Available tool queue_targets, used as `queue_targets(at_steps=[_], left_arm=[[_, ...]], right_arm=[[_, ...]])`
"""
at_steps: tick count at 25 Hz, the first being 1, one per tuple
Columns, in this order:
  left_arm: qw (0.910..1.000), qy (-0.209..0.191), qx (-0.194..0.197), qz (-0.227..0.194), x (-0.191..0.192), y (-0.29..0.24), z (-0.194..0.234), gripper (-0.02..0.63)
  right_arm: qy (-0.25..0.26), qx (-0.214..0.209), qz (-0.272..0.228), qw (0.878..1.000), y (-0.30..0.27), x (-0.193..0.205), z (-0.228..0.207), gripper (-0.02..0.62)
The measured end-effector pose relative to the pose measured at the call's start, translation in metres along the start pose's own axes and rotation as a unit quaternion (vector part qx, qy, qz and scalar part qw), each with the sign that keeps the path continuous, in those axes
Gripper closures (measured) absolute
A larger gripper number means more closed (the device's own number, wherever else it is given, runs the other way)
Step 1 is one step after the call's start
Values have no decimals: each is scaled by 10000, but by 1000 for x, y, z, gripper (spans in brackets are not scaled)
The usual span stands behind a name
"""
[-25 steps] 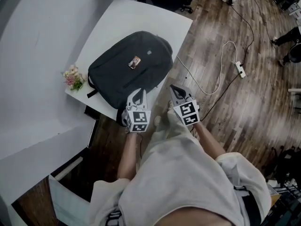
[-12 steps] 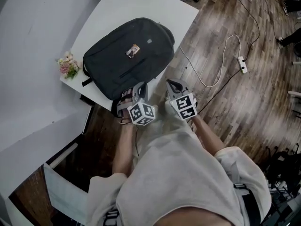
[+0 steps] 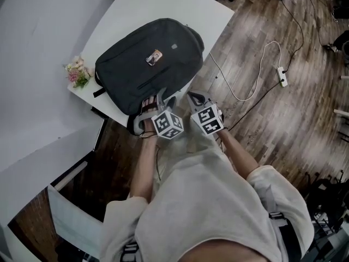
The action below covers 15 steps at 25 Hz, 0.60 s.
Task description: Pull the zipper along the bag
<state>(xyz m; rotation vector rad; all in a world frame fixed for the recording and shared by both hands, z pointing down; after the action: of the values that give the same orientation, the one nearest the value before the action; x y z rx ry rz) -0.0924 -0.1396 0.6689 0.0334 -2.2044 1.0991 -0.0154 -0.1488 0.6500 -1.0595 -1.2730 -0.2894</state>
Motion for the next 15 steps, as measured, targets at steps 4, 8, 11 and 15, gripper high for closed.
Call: queue_targets(at_steps=[4,8,11,15], left_arm=[[9999,76,57,66,1,-9,6,377],[9995,148,245,137,3,-13,6,388],[9992,200,321,115,3,-12,7,408],[9990,239,373,102,2,-13,7,423]], right_arm=[[-18,-102,43,9999,-7,3,0,581],[-7,-242,192,9995,-13,10,2,581],[17,-335,241,9991,-19,14,3,575],[-52,-602,356,9975,-28,20,8,463]])
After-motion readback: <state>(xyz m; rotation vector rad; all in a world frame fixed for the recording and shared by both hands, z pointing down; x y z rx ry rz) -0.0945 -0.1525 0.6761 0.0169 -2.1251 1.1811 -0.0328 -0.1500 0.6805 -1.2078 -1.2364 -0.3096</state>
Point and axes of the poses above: the fingertips, and each gripper's own axes: y backward along the fingers, z to its left, x out of its underside, the point moved 3 cm from there along y, backward along the fingers, and after that the axes turned 9 degrees about -z, right-handed, at the moved point
